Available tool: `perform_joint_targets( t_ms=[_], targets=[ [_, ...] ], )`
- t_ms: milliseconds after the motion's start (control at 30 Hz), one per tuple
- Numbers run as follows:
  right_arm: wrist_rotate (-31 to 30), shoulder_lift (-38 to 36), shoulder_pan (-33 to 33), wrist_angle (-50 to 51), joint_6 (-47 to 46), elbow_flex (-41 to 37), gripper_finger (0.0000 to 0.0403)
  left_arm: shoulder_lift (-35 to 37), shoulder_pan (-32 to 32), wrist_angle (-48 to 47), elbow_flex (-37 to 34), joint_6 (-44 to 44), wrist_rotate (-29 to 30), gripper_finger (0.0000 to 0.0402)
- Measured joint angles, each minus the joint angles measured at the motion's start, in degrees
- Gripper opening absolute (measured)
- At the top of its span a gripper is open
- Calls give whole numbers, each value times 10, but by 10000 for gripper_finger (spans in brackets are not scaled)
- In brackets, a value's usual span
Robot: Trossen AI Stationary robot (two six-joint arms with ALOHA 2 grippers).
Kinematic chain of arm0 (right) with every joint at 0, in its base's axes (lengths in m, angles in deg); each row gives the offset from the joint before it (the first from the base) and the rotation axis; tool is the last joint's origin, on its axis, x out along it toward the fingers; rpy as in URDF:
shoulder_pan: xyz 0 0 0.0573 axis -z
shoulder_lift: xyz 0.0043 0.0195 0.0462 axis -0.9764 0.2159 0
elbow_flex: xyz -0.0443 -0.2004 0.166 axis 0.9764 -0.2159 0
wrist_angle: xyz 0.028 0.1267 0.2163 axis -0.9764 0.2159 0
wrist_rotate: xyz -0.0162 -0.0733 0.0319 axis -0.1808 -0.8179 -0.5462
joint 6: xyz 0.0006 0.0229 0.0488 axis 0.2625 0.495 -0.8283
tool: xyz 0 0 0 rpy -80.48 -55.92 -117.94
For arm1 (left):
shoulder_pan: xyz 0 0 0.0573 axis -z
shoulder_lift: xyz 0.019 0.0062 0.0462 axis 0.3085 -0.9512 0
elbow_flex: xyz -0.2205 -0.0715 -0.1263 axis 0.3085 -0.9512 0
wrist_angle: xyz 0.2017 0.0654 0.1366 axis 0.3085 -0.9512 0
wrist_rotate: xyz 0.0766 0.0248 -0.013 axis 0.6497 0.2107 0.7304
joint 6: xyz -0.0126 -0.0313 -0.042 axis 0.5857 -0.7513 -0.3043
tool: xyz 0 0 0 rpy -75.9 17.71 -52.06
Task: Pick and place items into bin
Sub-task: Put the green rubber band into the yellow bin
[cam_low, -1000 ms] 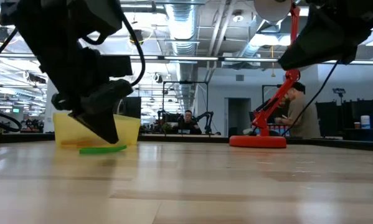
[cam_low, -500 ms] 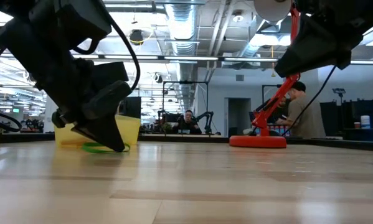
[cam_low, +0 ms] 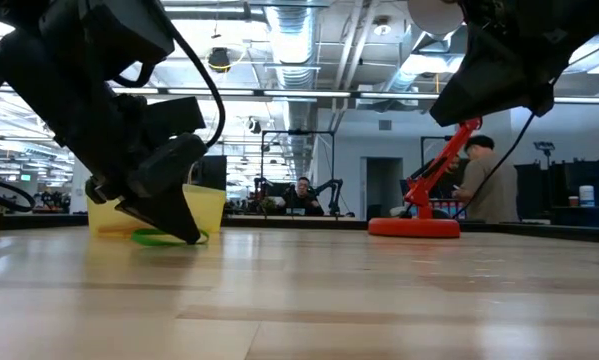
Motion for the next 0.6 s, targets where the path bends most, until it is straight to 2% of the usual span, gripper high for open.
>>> perform_joint_targets(
  t_ms=[233, 400, 600],
  targets=[
    [6, 0, 0, 0, 0, 0, 79, -1, 11, -4, 51, 65, 27, 0],
    [6, 0, 0, 0, 0, 0, 79, -1, 11, -55, 95, 84, 41, 0],
    [6, 0, 0, 0, 0, 0, 79, 0, 11, -87, 100, 79, 12, 0]
  ],
)
